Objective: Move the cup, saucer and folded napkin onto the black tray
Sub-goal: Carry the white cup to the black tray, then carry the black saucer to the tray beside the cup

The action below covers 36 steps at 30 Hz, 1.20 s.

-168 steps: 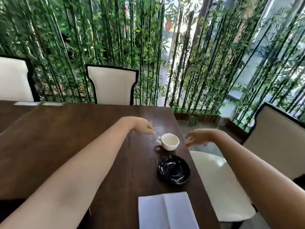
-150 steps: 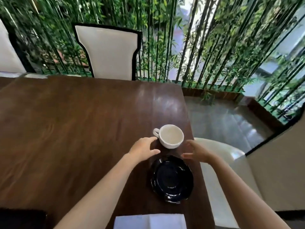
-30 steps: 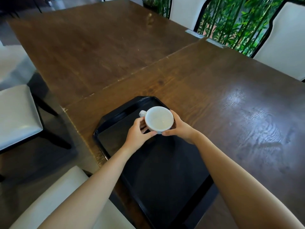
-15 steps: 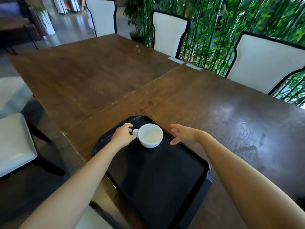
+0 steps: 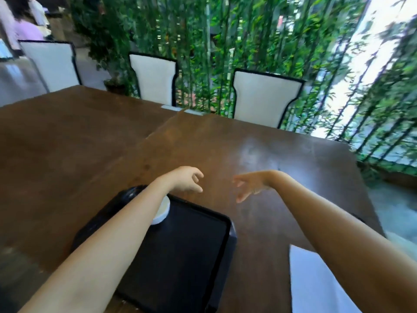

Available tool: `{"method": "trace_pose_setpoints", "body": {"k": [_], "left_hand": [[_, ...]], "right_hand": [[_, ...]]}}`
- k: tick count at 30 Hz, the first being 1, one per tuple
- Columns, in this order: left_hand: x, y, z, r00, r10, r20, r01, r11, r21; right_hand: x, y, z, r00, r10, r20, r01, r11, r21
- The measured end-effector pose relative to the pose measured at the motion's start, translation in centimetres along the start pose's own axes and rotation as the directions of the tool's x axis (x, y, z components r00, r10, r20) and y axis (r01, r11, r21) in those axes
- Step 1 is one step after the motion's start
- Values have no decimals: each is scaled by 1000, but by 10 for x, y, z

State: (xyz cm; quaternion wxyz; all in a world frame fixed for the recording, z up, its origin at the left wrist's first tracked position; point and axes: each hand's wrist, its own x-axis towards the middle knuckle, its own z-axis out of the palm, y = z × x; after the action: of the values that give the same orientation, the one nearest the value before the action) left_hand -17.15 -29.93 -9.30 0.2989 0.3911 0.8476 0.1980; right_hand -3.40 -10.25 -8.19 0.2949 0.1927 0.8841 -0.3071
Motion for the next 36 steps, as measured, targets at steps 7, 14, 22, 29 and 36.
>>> {"method": "trace_pose_setpoints", "body": {"k": [7, 14, 22, 29, 36], "left_hand": [[49, 105, 56, 968, 160, 194, -179, 981, 80], [91, 194, 129, 907, 243, 343, -326, 922, 209], [133, 259, 199, 869, 218, 445, -372, 880, 296], [170, 290, 237, 870, 159, 467, -341, 878, 336], [198, 297, 263, 912, 72, 404, -241, 890, 387]], "right_hand": [[-69, 100, 2, 974, 187, -129, -183, 982, 42], [-136, 197, 16, 924, 343, -171, -324, 937, 130], [-167, 291, 22, 884, 448, -132, -411, 881, 235], [-159, 359, 18, 878, 473, -77, -429, 847, 313], [-132, 403, 12, 870, 477, -126, -422, 851, 311]]}}
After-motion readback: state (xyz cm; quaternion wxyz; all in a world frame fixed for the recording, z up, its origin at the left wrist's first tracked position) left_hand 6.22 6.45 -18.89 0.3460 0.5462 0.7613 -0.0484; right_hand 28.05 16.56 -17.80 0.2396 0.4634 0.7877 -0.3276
